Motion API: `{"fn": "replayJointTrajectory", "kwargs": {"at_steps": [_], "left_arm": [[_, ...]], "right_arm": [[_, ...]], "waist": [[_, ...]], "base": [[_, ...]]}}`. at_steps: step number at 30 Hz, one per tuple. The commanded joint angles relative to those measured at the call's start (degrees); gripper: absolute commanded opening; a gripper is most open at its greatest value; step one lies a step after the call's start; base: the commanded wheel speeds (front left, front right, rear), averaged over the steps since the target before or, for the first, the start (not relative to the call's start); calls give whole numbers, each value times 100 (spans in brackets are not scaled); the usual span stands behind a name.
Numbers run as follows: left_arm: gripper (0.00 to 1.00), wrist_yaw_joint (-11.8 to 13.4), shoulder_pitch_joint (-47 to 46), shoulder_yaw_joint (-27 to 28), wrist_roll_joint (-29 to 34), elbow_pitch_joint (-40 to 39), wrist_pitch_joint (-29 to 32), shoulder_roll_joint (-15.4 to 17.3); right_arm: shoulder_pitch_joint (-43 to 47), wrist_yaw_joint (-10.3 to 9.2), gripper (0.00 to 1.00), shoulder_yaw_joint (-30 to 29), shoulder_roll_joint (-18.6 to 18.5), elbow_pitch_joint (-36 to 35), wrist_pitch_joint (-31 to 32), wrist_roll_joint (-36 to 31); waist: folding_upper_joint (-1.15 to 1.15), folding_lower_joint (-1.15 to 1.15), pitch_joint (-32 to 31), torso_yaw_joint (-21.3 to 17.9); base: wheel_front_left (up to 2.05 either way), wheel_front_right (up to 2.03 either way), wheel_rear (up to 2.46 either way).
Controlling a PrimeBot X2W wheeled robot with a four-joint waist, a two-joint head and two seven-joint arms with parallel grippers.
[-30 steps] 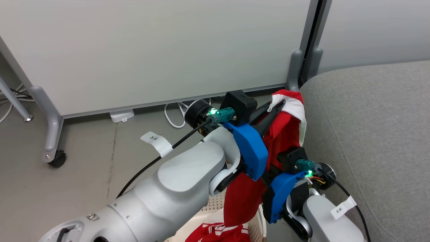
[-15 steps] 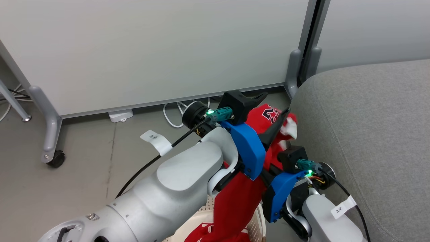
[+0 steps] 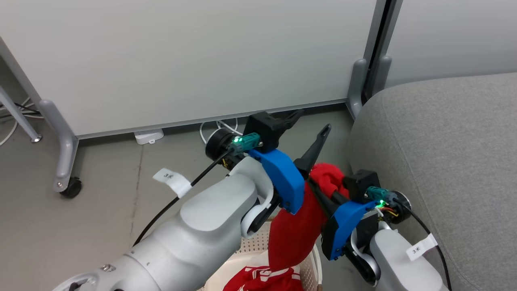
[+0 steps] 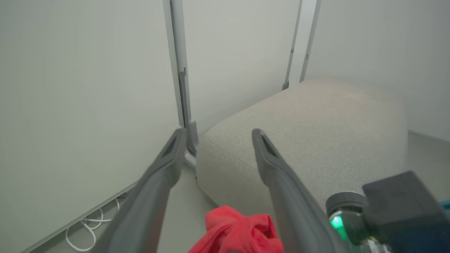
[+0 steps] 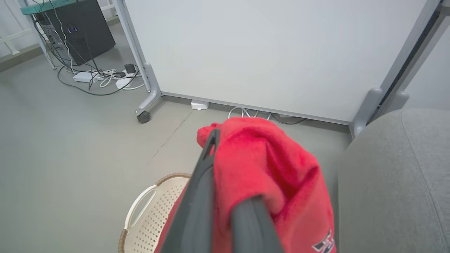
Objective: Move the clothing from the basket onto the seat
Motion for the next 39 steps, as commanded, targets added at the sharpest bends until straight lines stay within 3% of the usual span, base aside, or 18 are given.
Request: {"fn": "replayJointTrajectory", "kwargs": {"at_steps": [1, 7, 13, 21, 28, 39], "left_arm": [[100, 30, 154, 88, 26, 49, -72, 63], [100, 15, 574, 600, 345, -193, -150, 390], [100, 54, 1569, 1657, 1282, -1215, -149, 879], [100, 10, 3069, 2945, 2605, -2307, -150, 1267], [100, -60, 4065, 3807, 3177, -2694, -150, 1349], [100, -251, 4995, 5041, 3670, -2872, -151, 992]], "right_arm": [[52, 3, 0, -69, -18, -88, -23, -76], [280, 3, 0, -286, -18, -463, 75, -233], [515, 3, 0, -528, -18, -948, 226, -358], [872, 3, 0, -737, -18, -1531, 483, -472], [1046, 3, 0, -812, -18, -1830, 620, -485], [1256, 3, 0, -927, -18, -2122, 680, -530]], "waist": [[0, 0, 3, 15], [0, 0, 55, 26], [0, 0, 152, -30], [0, 0, 210, -238], [0, 0, 241, -572], [0, 0, 325, -1323]], "base": [[0, 0, 0], [0, 0, 0], [0, 0, 0], [0, 0, 0], [0, 0, 0], [0, 0, 0]]}}
